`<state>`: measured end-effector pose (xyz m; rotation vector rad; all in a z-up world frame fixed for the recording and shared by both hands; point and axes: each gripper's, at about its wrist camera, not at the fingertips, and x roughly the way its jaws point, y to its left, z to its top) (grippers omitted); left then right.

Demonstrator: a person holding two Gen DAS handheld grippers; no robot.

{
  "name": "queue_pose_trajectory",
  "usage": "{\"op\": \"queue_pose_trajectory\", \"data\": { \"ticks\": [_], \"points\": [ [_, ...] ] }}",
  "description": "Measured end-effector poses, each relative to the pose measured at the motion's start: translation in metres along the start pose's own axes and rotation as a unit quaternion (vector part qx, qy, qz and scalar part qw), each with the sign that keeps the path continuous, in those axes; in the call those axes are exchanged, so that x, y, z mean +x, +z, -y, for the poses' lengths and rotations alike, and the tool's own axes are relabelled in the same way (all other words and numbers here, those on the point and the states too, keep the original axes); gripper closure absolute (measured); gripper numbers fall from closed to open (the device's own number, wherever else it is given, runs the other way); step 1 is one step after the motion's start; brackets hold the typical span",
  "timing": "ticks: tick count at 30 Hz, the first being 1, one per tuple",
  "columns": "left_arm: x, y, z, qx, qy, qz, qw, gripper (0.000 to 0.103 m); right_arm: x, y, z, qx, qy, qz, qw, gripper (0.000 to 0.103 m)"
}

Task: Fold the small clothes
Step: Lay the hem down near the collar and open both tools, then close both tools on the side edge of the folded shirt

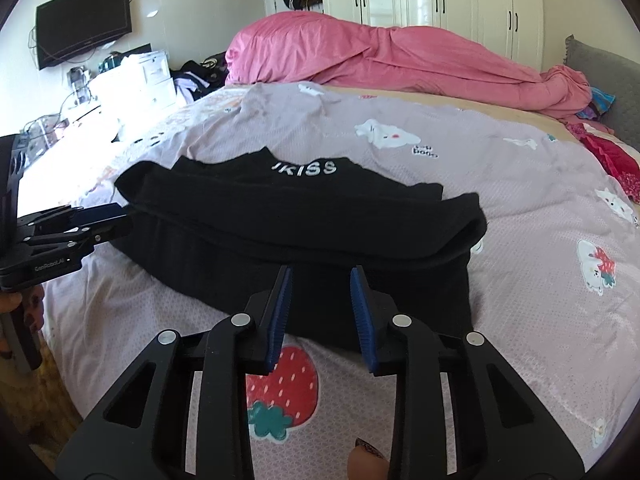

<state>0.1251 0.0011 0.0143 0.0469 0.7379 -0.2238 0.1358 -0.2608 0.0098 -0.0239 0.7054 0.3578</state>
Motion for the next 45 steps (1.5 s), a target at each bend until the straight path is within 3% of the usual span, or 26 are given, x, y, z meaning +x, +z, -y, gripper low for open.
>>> {"op": "queue_pose_trajectory", "data": {
  "ticks": [6, 13, 24, 36, 45],
  "points": [
    [0.017, -0.007, 0.002, 0.006, 0.011, -0.021, 0.9997, 0.065, 0.014, -0.007, -0.005, -0.003, -0.002, -0.023, 1.0, 0.083],
    [0.042, 0.0, -0.009, 0.005, 0.034, -0.029, 0.999, 0.065, 0.044, -0.006, 0.003, -0.001, -0.033, -0.057, 0.998, 0.083],
    [0.081, 0.026, -0.026, -0.003, 0.04, -0.04, 0.9984, 0.064, 0.087, 0.02, 0.023, 0.008, -0.049, -0.071, 0.996, 0.083],
    [0.113, 0.066, -0.047, -0.038, 0.045, -0.042, 0.9974, 0.064, 0.113, 0.056, 0.05, 0.033, -0.062, -0.062, 0.996, 0.083],
    [0.105, 0.074, -0.081, -0.092, 0.057, -0.019, 0.994, 0.064, 0.103, 0.071, 0.088, 0.087, -0.079, -0.023, 0.993, 0.083]
  ]
}}
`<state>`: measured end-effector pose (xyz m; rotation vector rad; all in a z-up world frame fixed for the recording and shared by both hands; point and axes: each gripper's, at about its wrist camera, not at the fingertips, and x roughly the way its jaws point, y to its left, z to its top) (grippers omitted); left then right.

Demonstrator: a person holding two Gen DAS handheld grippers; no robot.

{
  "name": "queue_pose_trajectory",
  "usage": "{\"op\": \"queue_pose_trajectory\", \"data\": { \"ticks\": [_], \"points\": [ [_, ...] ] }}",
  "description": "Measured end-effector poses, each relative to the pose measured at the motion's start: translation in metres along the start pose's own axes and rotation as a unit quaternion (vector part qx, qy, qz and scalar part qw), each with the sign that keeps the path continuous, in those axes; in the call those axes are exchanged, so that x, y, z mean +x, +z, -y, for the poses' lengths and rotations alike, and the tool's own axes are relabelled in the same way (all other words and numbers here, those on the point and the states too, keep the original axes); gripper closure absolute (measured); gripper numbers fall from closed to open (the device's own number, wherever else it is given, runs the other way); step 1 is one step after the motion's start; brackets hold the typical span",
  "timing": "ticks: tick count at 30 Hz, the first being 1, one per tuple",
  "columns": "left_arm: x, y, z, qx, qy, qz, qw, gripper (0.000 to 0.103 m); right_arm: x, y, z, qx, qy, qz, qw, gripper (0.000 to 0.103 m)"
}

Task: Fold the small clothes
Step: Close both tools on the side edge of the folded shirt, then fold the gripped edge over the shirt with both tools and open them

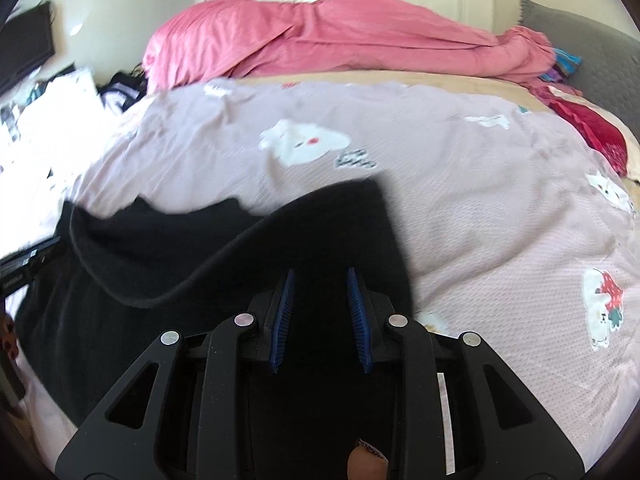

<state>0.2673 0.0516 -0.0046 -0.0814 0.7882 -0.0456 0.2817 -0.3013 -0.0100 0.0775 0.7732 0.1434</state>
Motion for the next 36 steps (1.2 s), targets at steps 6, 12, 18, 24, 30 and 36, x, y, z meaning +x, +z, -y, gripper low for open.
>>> {"op": "queue_pose_trajectory", "data": {
  "ticks": [6, 12, 18, 24, 30, 36],
  "points": [
    [-0.009, -0.007, -0.027, -0.037, 0.001, 0.004, 0.9993, 0.064, -0.003, 0.002, 0.027, 0.039, -0.009, 0.0, 0.999, 0.076],
    [-0.004, -0.016, -0.045, -0.065, -0.006, -0.009, 0.9978, 0.063, 0.01, -0.008, 0.038, 0.056, -0.003, -0.037, 0.998, 0.07],
    [0.001, -0.018, -0.05, -0.079, -0.021, -0.013, 0.9966, 0.062, 0.021, -0.018, 0.042, 0.071, 0.026, -0.047, 0.996, 0.067],
    [-0.011, -0.017, -0.064, -0.119, -0.057, 0.016, 0.9911, 0.099, 0.018, -0.019, 0.043, 0.082, 0.063, -0.044, 0.994, 0.1],
    [-0.032, -0.011, -0.07, -0.122, -0.068, 0.059, 0.9885, 0.1, 0.001, -0.015, 0.055, 0.118, 0.052, -0.005, 0.992, 0.101],
    [-0.004, -0.021, -0.075, -0.129, -0.055, 0.018, 0.9899, 0.099, 0.02, -0.025, 0.062, 0.136, 0.039, -0.038, 0.989, 0.099]
  ]
}}
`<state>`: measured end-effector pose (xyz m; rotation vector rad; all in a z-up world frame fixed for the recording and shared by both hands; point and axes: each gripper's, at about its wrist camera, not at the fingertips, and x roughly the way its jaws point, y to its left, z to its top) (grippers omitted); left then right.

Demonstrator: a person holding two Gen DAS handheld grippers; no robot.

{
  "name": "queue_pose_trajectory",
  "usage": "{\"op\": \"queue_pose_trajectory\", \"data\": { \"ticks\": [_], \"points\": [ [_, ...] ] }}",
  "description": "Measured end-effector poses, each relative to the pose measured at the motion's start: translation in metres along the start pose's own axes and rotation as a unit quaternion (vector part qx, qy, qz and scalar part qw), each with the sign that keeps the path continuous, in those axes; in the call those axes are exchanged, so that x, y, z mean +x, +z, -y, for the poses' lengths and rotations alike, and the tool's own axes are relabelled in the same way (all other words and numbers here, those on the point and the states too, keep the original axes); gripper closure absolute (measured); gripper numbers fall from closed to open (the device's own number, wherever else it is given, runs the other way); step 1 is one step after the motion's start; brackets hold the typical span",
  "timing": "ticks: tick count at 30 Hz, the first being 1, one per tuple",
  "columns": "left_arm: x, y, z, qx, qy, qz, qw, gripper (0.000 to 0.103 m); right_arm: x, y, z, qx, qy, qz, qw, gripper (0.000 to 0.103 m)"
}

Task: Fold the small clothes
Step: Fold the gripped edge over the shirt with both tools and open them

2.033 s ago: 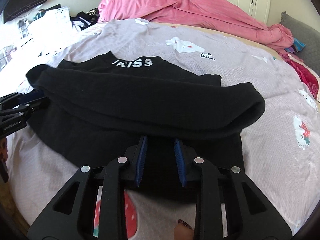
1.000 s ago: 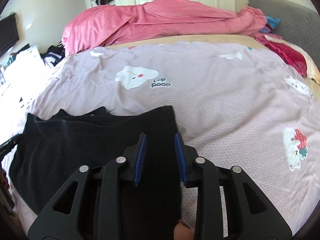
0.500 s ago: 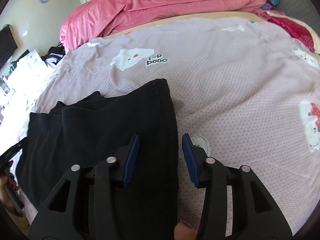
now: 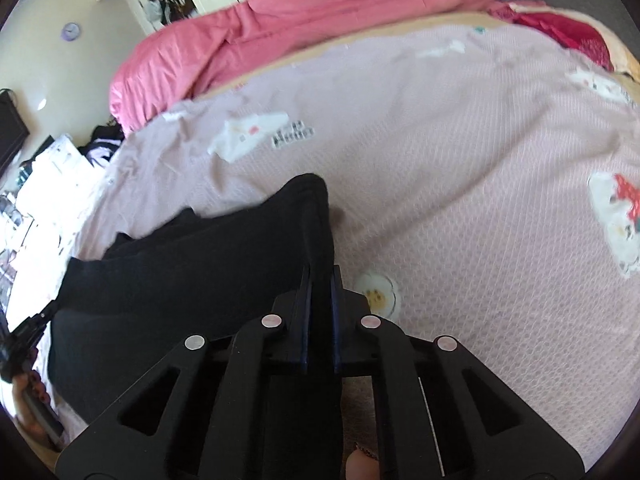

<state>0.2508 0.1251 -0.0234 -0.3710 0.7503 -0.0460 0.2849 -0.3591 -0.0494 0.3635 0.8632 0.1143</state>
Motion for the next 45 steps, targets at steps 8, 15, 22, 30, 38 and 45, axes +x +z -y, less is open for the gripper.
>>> {"op": "queue_pose_trajectory", "data": {
  "ticks": [8, 15, 22, 30, 38, 45],
  "points": [
    [-0.019, -0.013, -0.004, -0.01, -0.026, -0.003, 0.9996, 0.076, -0.007, -0.007, 0.003, -0.001, 0.017, -0.02, 1.0, 0.075],
    [-0.025, -0.033, 0.002, -0.004, -0.056, -0.036, 0.9978, 0.056, -0.021, -0.028, 0.014, 0.02, 0.036, -0.05, 0.998, 0.064],
    [-0.031, -0.046, 0.004, -0.001, -0.051, -0.045, 0.9977, 0.089, -0.03, -0.045, 0.016, 0.029, 0.067, -0.07, 0.995, 0.093],
    [-0.056, -0.05, 0.003, 0.019, -0.062, -0.045, 0.9969, 0.094, -0.056, -0.057, 0.018, 0.026, 0.069, -0.062, 0.995, 0.101],
    [-0.061, -0.05, -0.003, 0.022, -0.034, -0.029, 0.9987, 0.083, -0.054, -0.056, 0.016, 0.003, 0.016, -0.055, 0.998, 0.084],
    [-0.092, -0.044, 0.042, 0.109, -0.004, 0.012, 0.994, 0.07, -0.085, -0.031, -0.042, -0.123, 0.002, 0.03, 0.992, 0.082]
  ]
}}
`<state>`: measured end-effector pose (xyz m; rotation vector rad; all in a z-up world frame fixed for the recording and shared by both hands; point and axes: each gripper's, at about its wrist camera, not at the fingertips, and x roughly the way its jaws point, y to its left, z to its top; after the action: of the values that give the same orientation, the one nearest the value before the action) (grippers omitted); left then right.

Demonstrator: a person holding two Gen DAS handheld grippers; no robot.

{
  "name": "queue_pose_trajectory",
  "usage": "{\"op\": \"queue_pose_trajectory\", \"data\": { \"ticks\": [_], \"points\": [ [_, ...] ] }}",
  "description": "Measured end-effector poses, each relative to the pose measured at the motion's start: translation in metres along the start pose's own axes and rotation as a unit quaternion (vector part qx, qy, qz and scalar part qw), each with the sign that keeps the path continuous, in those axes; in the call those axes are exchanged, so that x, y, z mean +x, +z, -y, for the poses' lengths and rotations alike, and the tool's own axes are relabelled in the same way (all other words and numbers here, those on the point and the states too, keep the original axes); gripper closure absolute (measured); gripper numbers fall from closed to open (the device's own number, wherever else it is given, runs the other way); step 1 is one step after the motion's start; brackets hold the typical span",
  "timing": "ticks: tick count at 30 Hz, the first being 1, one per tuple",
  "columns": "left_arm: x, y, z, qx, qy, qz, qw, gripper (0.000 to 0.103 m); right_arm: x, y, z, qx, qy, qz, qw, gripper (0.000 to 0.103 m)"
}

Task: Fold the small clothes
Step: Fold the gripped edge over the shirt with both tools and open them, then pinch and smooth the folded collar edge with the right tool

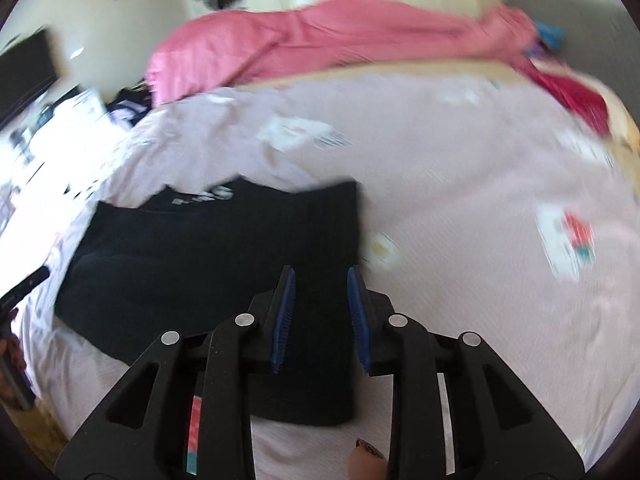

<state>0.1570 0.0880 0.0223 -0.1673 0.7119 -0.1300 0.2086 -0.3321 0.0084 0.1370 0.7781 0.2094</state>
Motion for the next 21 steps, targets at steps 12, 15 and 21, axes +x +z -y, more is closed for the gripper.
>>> {"op": "queue_pose_trajectory", "data": {
  "ticks": [12, 15, 21],
  "points": [
    [0.027, -0.012, 0.057, 0.078, -0.042, -0.041, 0.9952, 0.064, 0.074, 0.041, -0.096, -0.1, 0.073, -0.055, 0.991, 0.071],
    [0.041, -0.02, 0.057, 0.081, -0.041, -0.062, 0.994, 0.063, 0.099, 0.047, -0.115, -0.131, 0.062, -0.073, 0.987, 0.066],
    [0.048, -0.03, 0.052, 0.07, -0.05, -0.066, 0.9941, 0.06, 0.14, 0.05, -0.129, -0.183, 0.026, -0.095, 0.978, 0.063]
  ]
}}
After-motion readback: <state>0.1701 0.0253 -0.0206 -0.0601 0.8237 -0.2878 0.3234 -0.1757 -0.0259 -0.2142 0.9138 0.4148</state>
